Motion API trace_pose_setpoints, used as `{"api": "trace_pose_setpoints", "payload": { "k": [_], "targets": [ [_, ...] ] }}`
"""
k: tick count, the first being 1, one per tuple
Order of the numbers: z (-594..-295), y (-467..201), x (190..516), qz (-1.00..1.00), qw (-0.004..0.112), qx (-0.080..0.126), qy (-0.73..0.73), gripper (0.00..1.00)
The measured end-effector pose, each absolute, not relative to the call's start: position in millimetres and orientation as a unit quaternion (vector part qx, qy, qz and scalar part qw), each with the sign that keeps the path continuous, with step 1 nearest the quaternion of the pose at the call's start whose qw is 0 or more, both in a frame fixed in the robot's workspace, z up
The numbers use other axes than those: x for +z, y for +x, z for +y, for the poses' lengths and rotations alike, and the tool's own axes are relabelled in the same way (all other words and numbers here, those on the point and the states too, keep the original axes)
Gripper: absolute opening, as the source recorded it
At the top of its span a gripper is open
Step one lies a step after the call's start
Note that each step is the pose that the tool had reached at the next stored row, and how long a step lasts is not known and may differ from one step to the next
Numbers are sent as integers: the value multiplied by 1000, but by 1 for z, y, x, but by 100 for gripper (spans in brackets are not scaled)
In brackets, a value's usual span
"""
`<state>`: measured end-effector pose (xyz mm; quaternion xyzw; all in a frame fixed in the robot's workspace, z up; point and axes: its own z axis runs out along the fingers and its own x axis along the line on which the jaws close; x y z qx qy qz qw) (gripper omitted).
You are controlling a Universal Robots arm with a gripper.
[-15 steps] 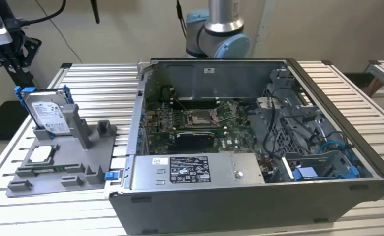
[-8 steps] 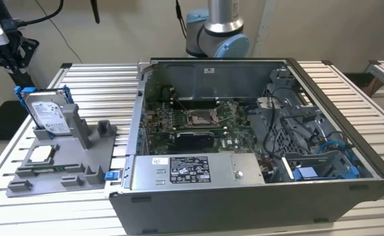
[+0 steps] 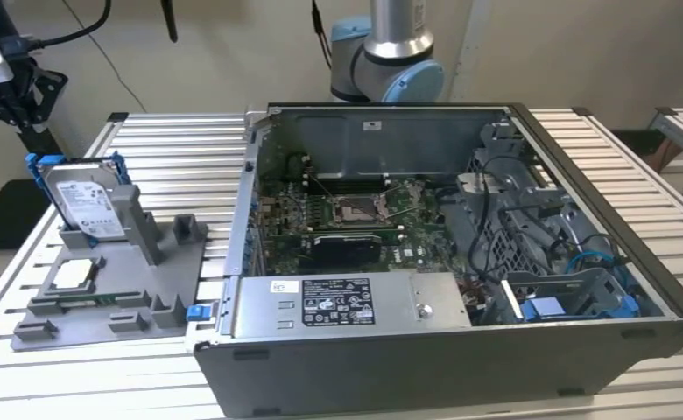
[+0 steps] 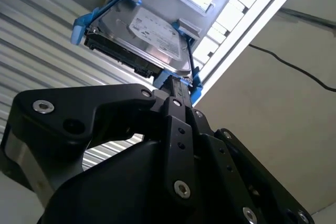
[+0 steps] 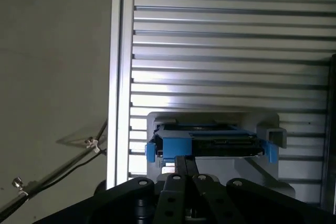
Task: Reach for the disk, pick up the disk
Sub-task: 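Pick up the disk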
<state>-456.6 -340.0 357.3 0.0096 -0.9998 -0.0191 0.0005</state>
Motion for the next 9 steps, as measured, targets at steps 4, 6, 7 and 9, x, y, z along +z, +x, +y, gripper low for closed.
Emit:
{"api": "trace_pose_setpoints", "payload": {
  "k": [4, 6, 7, 9],
  "targets": [
    [-340, -457, 357, -1000, 1, -19, 14, 0],
    [-340, -457, 357, -999, 1, -19, 26, 0],
    [-340, -457, 357, -999, 1, -19, 33, 0],
    [-340, -457, 357, -999, 1, -19, 51, 0]
  ]
}}
